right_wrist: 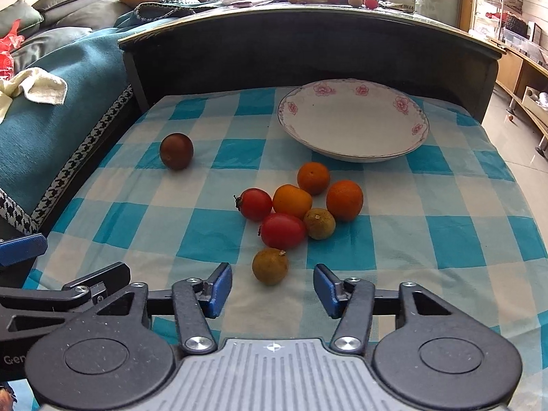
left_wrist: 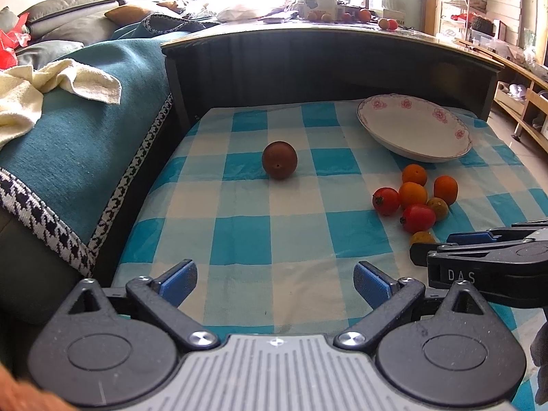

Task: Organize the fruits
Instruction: 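Grasp a red tomato with the left gripper while the right grasps a small brown fruit, then carry the tomato and brown fruit in both grippers over the white bowl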

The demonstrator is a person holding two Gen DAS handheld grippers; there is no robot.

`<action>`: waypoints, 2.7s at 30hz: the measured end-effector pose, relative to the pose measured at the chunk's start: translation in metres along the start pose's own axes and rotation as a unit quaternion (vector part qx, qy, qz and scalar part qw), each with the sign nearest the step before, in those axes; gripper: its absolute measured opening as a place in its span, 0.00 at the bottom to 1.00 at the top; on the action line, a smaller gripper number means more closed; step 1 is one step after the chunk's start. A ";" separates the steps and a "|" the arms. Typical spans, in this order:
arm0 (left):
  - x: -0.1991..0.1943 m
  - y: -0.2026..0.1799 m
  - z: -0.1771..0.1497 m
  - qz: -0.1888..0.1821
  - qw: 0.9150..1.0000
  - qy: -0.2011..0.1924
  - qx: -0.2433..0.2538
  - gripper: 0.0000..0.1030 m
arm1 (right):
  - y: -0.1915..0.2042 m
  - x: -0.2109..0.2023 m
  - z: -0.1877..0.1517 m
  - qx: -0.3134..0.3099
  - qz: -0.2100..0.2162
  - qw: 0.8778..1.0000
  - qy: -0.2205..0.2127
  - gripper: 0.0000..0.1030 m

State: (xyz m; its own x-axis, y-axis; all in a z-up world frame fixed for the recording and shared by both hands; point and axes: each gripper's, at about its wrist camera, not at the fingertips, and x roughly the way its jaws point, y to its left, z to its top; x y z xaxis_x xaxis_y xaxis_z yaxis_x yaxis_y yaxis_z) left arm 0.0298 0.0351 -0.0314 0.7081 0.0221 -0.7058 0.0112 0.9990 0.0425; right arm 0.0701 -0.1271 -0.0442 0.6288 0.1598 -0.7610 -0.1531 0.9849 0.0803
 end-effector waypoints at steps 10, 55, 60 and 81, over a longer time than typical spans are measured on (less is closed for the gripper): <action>0.004 -0.002 0.000 -0.015 1.000 -0.004 0.006 1.00 | 0.002 0.013 0.005 -0.016 0.008 1.000 0.019 0.16; 0.063 -0.088 0.024 -0.167 0.981 0.010 0.098 0.42 | -0.087 -0.025 -0.017 0.083 0.054 0.995 0.018 0.24; 0.055 -0.080 0.021 -0.161 0.981 0.014 0.108 0.42 | -0.078 -0.027 -0.019 0.061 0.076 0.995 0.028 0.25; 0.057 -0.022 0.013 -0.145 0.987 0.029 0.061 0.42 | -0.029 -0.001 -0.005 -0.014 0.102 0.994 0.031 0.29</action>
State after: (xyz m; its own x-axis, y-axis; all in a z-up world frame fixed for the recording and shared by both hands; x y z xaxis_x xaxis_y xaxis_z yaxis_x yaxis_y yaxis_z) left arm 0.0789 0.0141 -0.0629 0.6213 -0.2582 -0.7398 0.2945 0.9519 -0.0849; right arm 0.0698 -0.1561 -0.0493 0.5349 0.3513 -0.7684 -0.2949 0.9299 0.2199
